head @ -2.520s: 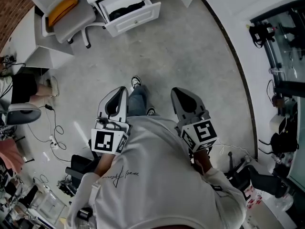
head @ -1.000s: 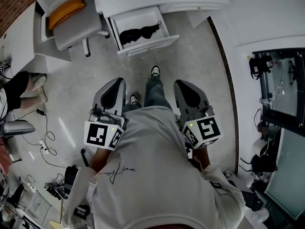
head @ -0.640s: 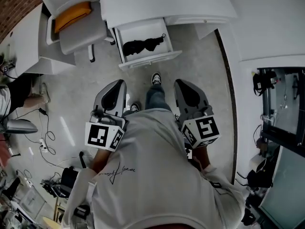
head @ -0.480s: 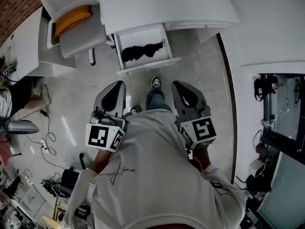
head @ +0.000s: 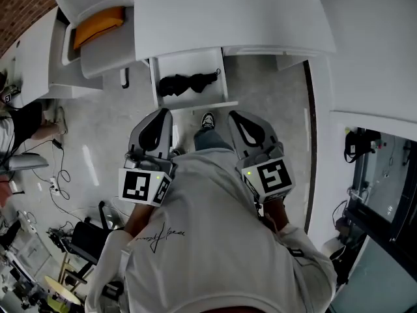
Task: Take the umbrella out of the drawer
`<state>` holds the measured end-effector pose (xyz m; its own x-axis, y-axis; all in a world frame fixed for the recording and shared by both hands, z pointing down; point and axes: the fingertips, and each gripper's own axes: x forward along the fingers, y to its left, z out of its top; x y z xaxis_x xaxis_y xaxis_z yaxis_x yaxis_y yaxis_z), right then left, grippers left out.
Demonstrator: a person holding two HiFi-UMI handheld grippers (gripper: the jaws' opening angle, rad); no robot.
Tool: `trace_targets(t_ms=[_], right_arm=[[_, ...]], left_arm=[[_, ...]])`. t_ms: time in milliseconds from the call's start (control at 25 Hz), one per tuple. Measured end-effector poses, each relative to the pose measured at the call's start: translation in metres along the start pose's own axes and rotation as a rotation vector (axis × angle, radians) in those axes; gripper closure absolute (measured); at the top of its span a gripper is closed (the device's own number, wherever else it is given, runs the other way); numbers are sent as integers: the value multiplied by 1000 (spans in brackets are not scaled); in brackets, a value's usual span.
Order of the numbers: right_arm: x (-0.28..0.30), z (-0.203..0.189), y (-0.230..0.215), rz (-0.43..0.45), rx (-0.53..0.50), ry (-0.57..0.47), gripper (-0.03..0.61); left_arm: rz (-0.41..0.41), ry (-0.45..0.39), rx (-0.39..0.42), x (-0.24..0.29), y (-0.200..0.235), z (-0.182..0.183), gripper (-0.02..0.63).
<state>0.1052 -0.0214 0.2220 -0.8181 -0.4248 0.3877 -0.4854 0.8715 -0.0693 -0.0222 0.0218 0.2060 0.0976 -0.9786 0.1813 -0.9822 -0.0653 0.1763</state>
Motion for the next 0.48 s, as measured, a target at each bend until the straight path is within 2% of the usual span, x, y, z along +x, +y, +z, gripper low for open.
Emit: trace_targets(t_ms=[280,480], right_arm=[[26,1,-27,187,-20,37,552],[40,-3,-35,268,-33,71,552]], left_arm=[[115,23,-17,39,-2,-7,597],[159,59,-9,53,-1,-16,597]])
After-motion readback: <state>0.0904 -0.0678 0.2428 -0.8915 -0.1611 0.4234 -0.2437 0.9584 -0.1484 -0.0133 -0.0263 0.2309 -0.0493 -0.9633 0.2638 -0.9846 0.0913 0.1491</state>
